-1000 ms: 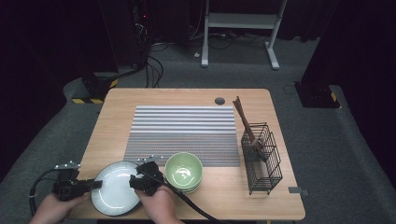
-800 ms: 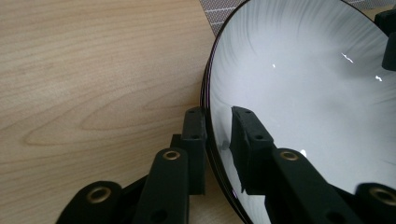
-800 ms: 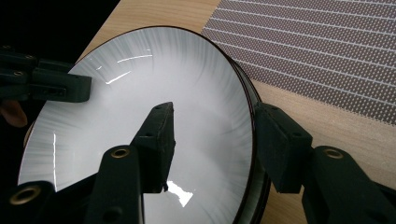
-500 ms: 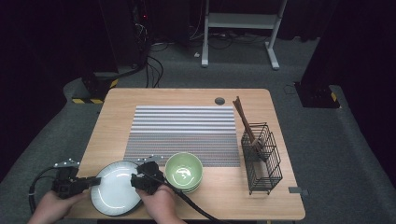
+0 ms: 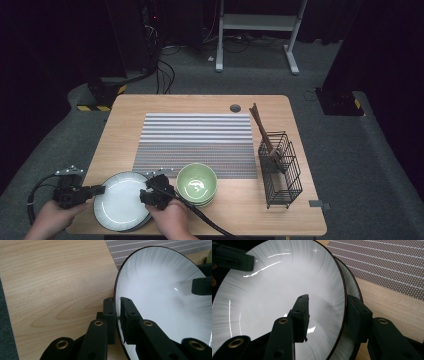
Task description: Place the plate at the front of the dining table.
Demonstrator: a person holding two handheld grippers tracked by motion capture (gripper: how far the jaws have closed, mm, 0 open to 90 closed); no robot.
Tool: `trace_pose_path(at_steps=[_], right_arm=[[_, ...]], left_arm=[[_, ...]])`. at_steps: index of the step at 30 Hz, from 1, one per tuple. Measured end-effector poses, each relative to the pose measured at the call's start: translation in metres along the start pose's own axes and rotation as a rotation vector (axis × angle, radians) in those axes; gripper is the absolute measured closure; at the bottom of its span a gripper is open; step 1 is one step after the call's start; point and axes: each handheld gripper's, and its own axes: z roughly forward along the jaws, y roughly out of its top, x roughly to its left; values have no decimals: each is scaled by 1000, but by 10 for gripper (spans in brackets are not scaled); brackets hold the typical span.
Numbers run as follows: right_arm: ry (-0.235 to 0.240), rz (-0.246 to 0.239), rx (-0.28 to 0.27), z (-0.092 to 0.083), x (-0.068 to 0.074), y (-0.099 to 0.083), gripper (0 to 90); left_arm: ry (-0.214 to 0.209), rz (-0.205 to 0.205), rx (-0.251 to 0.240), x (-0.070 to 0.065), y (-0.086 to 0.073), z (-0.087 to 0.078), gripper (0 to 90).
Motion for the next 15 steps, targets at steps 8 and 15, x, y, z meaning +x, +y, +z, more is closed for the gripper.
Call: trace_pose_path(at_steps=[8,15], right_arm=[[20,-2,-1,-4,-2,1,532],[25,-1,6,-4,-2,1,523]], left_arm=[[13,-5,-15,4,2,-2,838],[6,-10,-25,8,0,-4,840]])
